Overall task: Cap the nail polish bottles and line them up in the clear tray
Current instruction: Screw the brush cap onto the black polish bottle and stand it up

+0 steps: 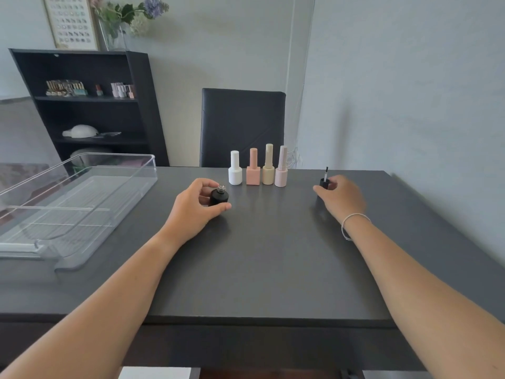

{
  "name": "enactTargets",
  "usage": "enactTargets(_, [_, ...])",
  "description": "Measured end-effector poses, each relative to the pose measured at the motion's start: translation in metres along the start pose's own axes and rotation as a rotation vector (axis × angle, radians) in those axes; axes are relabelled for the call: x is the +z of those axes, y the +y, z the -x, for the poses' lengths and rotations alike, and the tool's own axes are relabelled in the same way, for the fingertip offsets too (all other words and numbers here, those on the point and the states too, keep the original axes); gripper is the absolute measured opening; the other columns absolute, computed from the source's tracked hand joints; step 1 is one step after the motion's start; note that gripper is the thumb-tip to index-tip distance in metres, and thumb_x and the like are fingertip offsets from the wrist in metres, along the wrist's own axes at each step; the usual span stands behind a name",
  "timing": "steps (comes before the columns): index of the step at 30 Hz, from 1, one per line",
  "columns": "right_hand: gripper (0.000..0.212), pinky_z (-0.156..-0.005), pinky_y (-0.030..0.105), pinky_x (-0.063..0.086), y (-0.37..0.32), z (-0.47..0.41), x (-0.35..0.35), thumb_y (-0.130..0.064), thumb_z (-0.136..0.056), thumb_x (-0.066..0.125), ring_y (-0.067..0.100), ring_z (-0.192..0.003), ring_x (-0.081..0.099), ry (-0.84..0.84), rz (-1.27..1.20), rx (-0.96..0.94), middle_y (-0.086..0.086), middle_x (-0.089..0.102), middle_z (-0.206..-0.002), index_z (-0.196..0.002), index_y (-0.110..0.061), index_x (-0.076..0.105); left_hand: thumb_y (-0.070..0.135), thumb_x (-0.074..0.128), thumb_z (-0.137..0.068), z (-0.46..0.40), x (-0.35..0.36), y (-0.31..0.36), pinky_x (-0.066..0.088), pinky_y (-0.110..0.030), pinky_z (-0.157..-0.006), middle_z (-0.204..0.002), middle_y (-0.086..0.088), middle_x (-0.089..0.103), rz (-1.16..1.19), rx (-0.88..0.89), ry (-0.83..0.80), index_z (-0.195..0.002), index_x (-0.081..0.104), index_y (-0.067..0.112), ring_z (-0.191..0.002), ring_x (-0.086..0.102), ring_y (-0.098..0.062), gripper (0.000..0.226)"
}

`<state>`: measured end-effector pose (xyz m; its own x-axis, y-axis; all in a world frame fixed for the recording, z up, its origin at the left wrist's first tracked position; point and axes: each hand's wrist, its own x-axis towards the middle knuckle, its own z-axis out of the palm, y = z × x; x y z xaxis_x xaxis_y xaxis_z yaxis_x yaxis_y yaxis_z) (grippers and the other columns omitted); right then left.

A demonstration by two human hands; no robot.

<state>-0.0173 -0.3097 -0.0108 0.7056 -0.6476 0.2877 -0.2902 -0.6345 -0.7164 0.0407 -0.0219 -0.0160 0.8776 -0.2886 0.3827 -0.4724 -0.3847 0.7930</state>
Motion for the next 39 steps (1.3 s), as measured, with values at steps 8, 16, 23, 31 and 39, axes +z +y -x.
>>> enactTargets(8, [0.011, -0.072, 0.031, 0.047, -0.016, 0.019, 0.007, -0.026, -0.08, 0.061, 0.016, -0.08, 0.057, -0.093, -0.174, -0.148, 0.0, 0.067, -0.096, -0.089, -0.021, 0.057, 0.023, 0.078, -0.07, 0.001, 0.001, 0.003, 0.04, 0.0, -0.069, -0.092, 0.02, 0.061, -0.037, 0.088, -0.01, -0.088, 0.056, 0.038, -0.087, 0.058, -0.001, 0.032])
enactTargets(16, [0.023, -0.066, 0.002, 0.036, -0.047, 0.06, 0.02, -0.019, -0.086, 0.057, -0.004, -0.072, 0.051, -0.377, -0.272, -0.51, -0.004, 0.06, -0.096, -0.108, -0.022, 0.065, 0.02, 0.075, -0.074, 0.001, 0.004, 0.003, 0.041, -0.005, -0.077, -0.1, 0.01, 0.058, -0.129, 0.186, -0.033, -0.109, 0.062, 0.026, -0.087, 0.055, -0.005, 0.038])
enactTargets(23, [0.019, -0.058, 0.003, 0.038, -0.048, 0.064, 0.015, -0.016, -0.082, 0.065, -0.002, -0.056, 0.049, -0.389, -0.325, -0.57, -0.017, 0.056, -0.085, -0.097, -0.026, 0.058, 0.022, 0.074, -0.075, 0.003, 0.011, 0.008, 0.039, -0.004, -0.073, -0.104, 0.009, 0.052, -0.174, 0.222, -0.048, -0.114, 0.056, 0.022, -0.089, 0.052, -0.006, 0.043])
enactTargets(31, [0.015, -0.057, 0.013, 0.042, -0.047, 0.063, 0.012, -0.015, -0.084, 0.062, 0.01, -0.055, 0.044, -0.354, -0.354, -0.559, -0.013, 0.057, -0.081, -0.091, -0.026, 0.054, 0.021, 0.074, -0.075, 0.004, 0.013, 0.009, 0.04, -0.008, -0.077, -0.104, 0.008, 0.053, -0.19, 0.258, -0.074, -0.107, 0.057, 0.021, -0.092, 0.054, -0.01, 0.036])
enactTargets(39, [0.018, -0.059, 0.021, 0.04, -0.046, 0.063, 0.012, -0.013, -0.083, 0.062, 0.013, -0.055, 0.038, -0.357, -0.346, -0.566, 0.006, 0.061, -0.084, -0.088, -0.029, 0.054, 0.021, 0.074, -0.074, 0.004, 0.013, 0.008, 0.04, -0.007, -0.075, -0.102, 0.008, 0.054, -0.192, 0.272, -0.062, -0.106, 0.058, 0.021, -0.088, 0.053, -0.008, 0.036])
